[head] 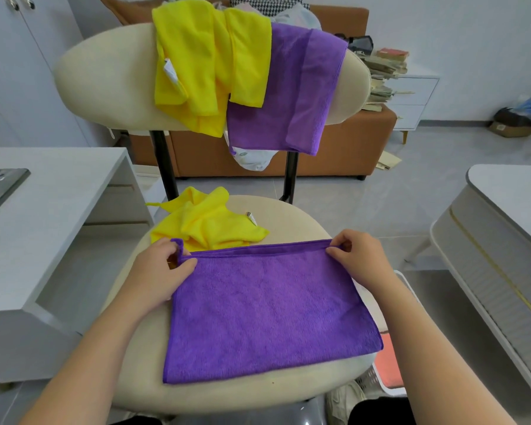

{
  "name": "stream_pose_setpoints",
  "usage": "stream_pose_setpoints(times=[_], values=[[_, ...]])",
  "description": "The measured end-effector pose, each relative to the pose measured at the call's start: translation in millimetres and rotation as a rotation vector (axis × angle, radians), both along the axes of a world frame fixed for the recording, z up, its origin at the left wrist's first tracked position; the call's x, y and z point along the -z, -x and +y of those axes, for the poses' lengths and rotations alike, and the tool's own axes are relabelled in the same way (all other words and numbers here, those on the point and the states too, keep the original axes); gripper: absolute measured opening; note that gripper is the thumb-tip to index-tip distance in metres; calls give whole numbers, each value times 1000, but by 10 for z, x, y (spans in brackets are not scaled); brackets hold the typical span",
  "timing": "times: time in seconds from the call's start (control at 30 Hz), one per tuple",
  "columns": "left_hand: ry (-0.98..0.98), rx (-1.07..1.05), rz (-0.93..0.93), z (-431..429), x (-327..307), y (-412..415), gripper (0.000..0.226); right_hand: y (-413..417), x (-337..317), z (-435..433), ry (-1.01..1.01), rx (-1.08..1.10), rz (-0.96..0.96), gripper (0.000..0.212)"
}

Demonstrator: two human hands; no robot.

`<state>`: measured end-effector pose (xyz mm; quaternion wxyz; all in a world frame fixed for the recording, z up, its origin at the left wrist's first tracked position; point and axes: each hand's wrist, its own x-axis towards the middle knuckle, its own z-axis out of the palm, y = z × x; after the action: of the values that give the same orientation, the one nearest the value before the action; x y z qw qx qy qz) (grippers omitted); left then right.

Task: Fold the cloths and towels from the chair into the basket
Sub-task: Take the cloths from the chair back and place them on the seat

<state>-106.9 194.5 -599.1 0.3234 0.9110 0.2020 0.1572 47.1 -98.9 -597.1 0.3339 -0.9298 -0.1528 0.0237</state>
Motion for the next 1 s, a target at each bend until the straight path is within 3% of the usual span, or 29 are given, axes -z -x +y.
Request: stream_pose_setpoints(times=[0.07,0.3,0.47,0.7,0.87,1.0], values=[[-28,-42,-10,1,11,-5,29,6,-5,-13,-23,-4,-15,10],[116,-74,-51,87,39,-44,19,25,-45,-67,-115,35,-19,21],[234,30,-74,42,-32,-39,18,22,-67,-124,-130,41,-6,7],[602,3,-161,-32,-184,-12,18,53,-146,-164,-100,21,-31,9],[800,43,-138,-37,-236,30,18,127,-247,-147,-310,23,37,24],[820,29,-109,-46,-282,84,9,214,-345,-142,-515,70,105,25]])
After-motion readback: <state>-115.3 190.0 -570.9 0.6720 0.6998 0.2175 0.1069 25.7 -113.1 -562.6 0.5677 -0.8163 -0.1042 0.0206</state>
